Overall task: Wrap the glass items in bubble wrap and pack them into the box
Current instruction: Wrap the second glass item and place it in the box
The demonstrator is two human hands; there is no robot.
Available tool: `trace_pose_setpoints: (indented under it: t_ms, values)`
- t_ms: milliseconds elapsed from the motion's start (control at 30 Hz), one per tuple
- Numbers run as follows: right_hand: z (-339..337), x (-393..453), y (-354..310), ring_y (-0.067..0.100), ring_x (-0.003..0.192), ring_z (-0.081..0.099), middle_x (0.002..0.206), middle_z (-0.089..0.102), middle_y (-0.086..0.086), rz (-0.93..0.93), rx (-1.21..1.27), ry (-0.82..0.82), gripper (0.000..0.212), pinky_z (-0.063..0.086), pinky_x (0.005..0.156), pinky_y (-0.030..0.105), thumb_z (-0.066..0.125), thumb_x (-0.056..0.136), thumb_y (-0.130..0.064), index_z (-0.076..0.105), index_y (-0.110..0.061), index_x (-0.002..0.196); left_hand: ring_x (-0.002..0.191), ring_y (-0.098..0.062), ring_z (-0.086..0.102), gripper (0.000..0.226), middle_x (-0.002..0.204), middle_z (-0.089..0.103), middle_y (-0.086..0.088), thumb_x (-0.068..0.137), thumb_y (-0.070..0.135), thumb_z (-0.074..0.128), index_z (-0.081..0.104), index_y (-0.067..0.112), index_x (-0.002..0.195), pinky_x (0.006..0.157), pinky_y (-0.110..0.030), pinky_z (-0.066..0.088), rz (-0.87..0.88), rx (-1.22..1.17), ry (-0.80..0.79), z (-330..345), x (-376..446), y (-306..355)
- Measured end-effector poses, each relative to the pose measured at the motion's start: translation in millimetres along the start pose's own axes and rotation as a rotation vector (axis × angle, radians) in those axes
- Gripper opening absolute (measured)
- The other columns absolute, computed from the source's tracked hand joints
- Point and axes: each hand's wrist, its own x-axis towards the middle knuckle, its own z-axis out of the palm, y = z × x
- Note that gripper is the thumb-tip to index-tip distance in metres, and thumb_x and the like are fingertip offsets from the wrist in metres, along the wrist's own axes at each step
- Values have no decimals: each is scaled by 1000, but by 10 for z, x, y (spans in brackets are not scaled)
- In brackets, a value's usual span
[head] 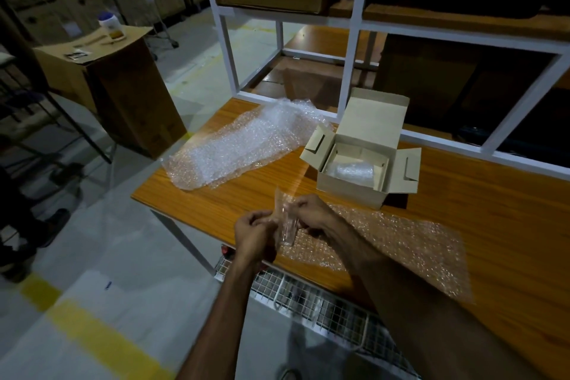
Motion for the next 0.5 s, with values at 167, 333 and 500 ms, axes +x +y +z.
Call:
trace_pose_setpoints:
  t_ms: [167, 333, 500]
  values:
    - [-19, -6, 59, 23, 66, 54, 93, 74, 18, 15, 68, 34, 28, 43, 56, 35, 73, 95, -41, 74, -13, 94, 97, -33, 71, 20, 114, 71, -23, 98, -4, 58, 65, -2, 117, 77, -39, 61, -28, -72, -68, 41, 31, -28]
    - [-67, -26, 56, 18, 63, 58, 90, 77, 12, 0, 61, 52, 24, 46, 55, 31, 76, 93, -40, 77, -16, 91, 101, -29, 74, 27, 103, 78, -8, 96, -13, 58, 68, 2, 116, 89, -47, 64, 89, 33, -82, 56, 13, -87]
    - [-55, -33, 45, 19, 71, 66, 81, 77, 2, -19, 23, 84, 27, 53, 66, 34, 80, 88, -46, 80, -19, 88, 98, -34, 72, 33, 105, 71, -16, 88, -17, 65, 69, 7, 111, 72, -34, 65, 229, 138, -19, 214, -43, -143]
